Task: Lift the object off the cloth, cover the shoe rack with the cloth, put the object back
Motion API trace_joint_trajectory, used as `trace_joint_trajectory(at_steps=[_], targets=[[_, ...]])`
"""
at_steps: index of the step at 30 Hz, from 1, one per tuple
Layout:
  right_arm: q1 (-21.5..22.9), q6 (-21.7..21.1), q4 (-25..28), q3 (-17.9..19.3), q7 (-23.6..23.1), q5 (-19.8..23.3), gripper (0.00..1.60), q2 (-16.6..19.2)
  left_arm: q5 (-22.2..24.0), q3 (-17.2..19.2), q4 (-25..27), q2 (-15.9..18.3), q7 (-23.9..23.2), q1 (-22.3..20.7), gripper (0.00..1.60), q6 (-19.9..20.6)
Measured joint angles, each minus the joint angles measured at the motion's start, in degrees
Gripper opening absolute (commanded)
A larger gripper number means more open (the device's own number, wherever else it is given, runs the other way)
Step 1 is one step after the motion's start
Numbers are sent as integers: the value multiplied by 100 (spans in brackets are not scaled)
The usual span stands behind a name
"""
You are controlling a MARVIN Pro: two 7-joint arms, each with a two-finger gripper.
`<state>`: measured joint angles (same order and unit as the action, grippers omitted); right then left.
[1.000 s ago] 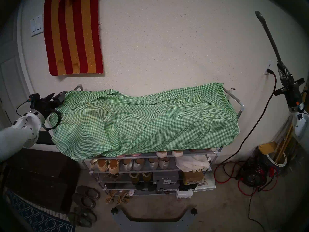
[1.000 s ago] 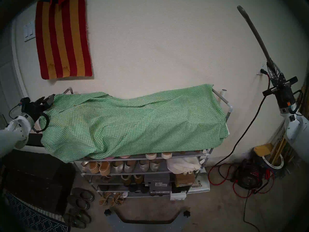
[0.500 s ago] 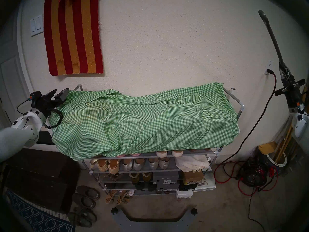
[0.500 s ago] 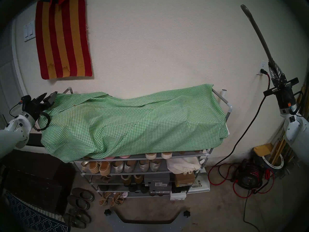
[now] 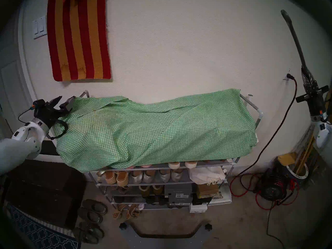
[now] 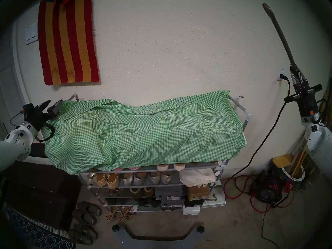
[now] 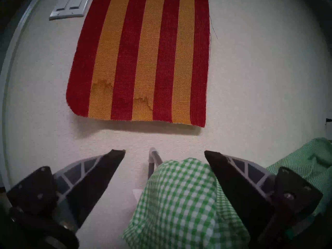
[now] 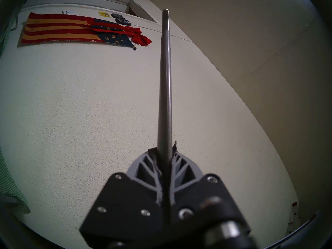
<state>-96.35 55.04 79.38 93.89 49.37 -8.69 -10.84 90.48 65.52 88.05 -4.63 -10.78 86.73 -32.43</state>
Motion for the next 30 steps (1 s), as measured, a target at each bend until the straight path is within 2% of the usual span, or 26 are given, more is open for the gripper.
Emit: trace_joint_trajectory(at_steps=[9, 30], targets=[[-117, 0, 43, 211, 1, -65, 0, -96, -72, 143, -32, -35, 143, 6, 160, 281], [-467, 0, 184, 835, -6, -308, 0, -393, -372, 566, 72, -47, 636, 66, 160, 1266]])
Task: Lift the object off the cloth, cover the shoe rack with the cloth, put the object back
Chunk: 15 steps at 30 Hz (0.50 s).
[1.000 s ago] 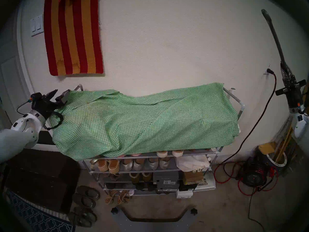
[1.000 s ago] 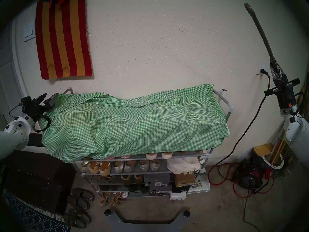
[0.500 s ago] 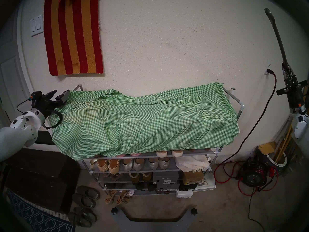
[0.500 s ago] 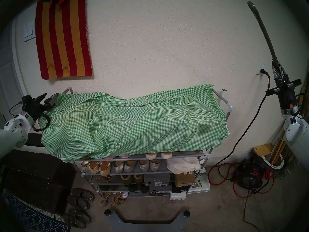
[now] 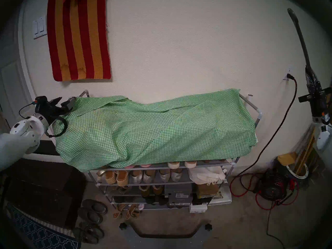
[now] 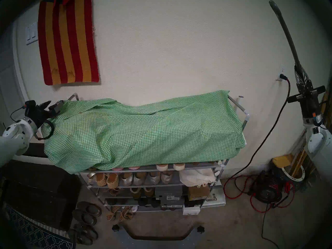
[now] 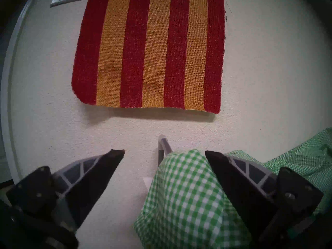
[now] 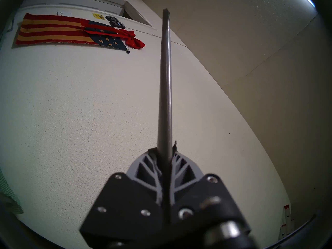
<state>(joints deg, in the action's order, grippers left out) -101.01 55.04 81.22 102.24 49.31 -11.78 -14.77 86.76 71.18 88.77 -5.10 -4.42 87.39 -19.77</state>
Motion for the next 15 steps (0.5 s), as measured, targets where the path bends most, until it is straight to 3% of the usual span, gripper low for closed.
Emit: trace_joint_trajectory(at_steps=[11, 12, 13, 14, 15], targets=[[-205, 0, 95, 345, -6, -160, 0, -177, -478, 191, 106, 20, 202, -1, 160, 500], [-218, 0, 102, 366, -6, -170, 0, -189, -527, 202, 116, 23, 213, -1, 151, 533], [-231, 0, 109, 386, -6, -180, 0, -201, -572, 212, 127, 27, 226, -1, 123, 565], [-250, 0, 117, 418, -7, -194, 0, -219, -644, 227, 145, 34, 246, -1, 60, 614], [-269, 0, 127, 451, -7, -208, 0, -237, -720, 248, 167, 42, 266, -1, 35, 655]])
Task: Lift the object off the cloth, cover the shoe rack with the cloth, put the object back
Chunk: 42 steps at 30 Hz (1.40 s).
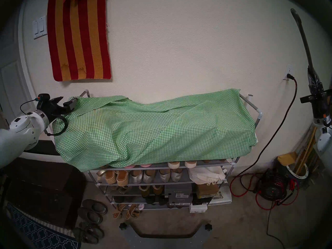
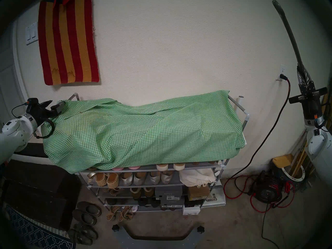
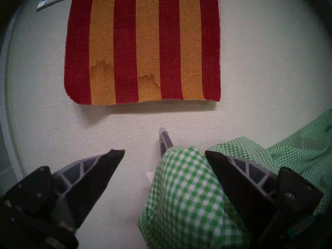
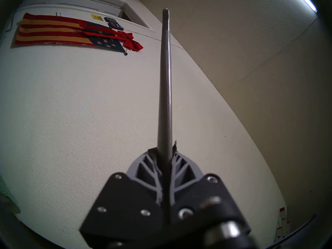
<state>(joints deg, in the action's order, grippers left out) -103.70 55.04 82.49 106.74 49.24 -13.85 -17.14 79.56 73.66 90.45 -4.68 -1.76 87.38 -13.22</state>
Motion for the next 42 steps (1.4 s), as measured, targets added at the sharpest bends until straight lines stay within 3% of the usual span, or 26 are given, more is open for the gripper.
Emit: trace_joint_trajectory(at_steps=[2, 4, 15, 23, 35, 42], targets=[[-26, 0, 16, 44, 0, -22, 0, -24, -101, 51, 59, 19, 15, -13, 3, 44], [-53, 0, 28, 84, -1, -42, 0, -47, -215, 50, 96, 27, 33, -7, 0, 129], [-240, 0, 133, 382, -4, -171, 0, -205, -813, 182, 193, 57, 149, 9, 0, 663], [-352, 0, 197, 549, -6, -251, 0, -298, -1071, 300, 429, 59, 189, 7, 0, 822], [-454, 0, 264, 685, -7, -345, 0, -405, -1344, 167, 1501, -81, -129, 162, 0, 928], [-505, 0, 300, 760, -8, -388, 0, -458, -1457, 310, 1912, -120, -178, 155, 0, 942]])
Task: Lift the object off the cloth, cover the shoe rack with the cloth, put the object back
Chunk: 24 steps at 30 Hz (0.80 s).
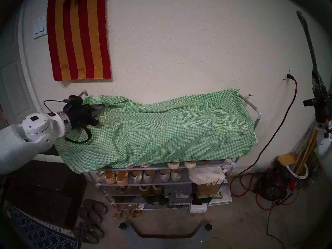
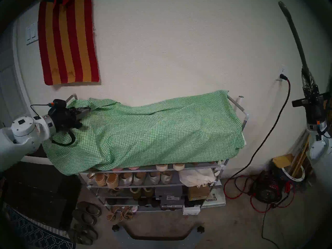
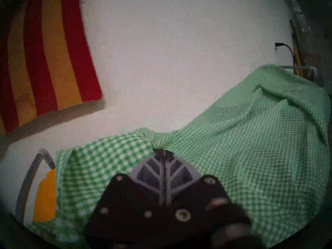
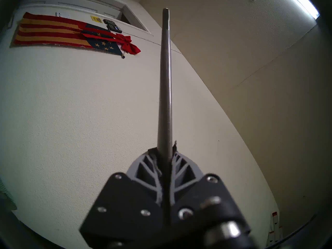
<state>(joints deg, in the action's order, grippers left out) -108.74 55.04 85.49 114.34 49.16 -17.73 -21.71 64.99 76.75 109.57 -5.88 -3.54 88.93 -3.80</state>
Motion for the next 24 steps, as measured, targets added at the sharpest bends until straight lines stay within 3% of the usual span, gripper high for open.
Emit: trace_joint_trajectory(at_steps=[11, 24], targets=[[-77, 0, 56, 114, -1, -52, 0, -77, -109, 331, 391, -17, -1, -89, 0, -31], [-181, 0, 131, 262, -2, -96, 0, -161, -547, -368, 690, -14, -144, 479, 0, 595]])
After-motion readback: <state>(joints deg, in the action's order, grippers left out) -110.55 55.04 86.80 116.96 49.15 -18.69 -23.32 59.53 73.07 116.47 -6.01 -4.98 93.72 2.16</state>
